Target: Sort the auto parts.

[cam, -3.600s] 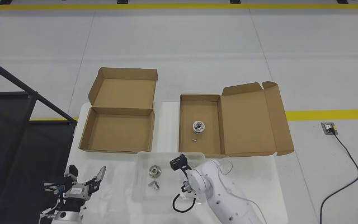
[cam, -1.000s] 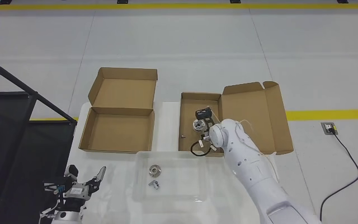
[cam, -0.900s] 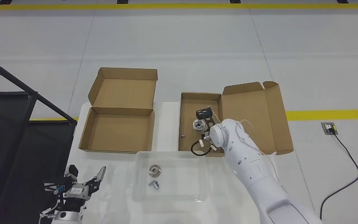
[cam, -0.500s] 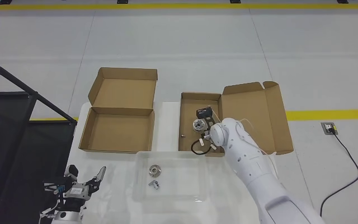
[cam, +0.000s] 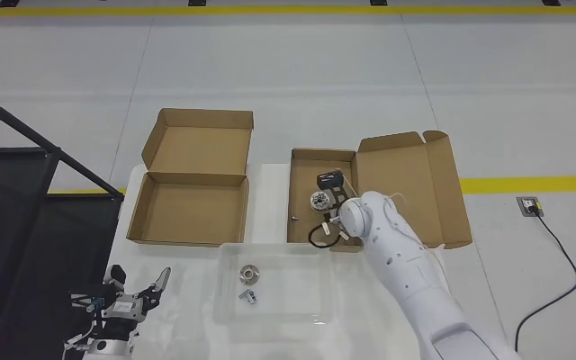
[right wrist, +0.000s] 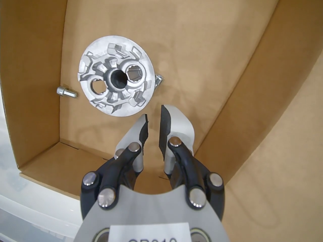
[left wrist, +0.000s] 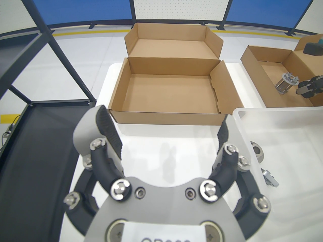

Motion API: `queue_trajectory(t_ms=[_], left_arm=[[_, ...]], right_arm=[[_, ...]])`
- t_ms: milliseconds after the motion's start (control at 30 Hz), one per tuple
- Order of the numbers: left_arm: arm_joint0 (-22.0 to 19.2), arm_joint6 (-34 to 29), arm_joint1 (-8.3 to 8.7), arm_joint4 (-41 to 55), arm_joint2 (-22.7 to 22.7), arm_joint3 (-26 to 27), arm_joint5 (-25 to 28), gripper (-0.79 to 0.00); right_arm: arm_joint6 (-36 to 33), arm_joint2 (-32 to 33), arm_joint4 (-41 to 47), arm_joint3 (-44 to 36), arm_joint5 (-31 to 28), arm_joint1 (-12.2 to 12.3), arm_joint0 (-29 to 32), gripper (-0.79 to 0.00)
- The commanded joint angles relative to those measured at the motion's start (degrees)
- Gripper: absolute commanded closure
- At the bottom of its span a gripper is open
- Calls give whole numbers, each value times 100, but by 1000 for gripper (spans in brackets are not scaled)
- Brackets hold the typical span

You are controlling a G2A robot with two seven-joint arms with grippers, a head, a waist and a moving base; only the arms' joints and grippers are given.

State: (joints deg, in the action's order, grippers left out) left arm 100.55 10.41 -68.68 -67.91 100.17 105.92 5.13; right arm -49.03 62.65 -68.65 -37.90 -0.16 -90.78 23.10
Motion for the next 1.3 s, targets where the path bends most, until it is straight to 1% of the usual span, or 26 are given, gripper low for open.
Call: queue_trajectory(t_ms=[0,67,167,333,500,600,700,900,1000,1033,1067,1100,1267], left_arm=[[0,0,0,0,0,0,0,-785],[0,0,0,0,0,0,0,-785],[0,0,0,0,0,0,0,-785],[0,0,0,0,0,0,0,-785],[0,0,0,0,0,0,0,-785],[0,0,0,0,0,0,0,-785],[0,0,0,0,0,0,0,-785],[0,0,0,0,0,0,0,-785],[0,0,0,0,0,0,0,-785],[0,0,0,0,0,0,0,-785],[0,0,0,0,0,0,0,-785],[0,0,0,0,0,0,0,-785],[0,0,0,0,0,0,0,-785]], right_arm=[[-42,82,-22,-283,-47,57,162,-151],[-68,185,-30,-611,-151,120,353,-148],[-77,404,17,-1253,-493,238,726,-132],[-257,724,-89,-2616,-863,423,1481,-135],[-480,847,-134,-3837,-1222,536,2147,-135],[-494,857,-7,-4343,-1607,581,2428,-142],[-460,790,170,-4794,-2171,622,2674,-135],[-382,613,95,-5668,-2847,709,3149,-160],[-407,597,10,-6015,-3064,762,3378,-194],[-454,575,7,-6101,-3144,778,3447,-326],[-508,554,22,-6173,-3229,792,3499,-388],[-544,545,36,-6209,-3272,802,3529,-785],[-544,545,36,-6209,-3272,802,3529,-785]])
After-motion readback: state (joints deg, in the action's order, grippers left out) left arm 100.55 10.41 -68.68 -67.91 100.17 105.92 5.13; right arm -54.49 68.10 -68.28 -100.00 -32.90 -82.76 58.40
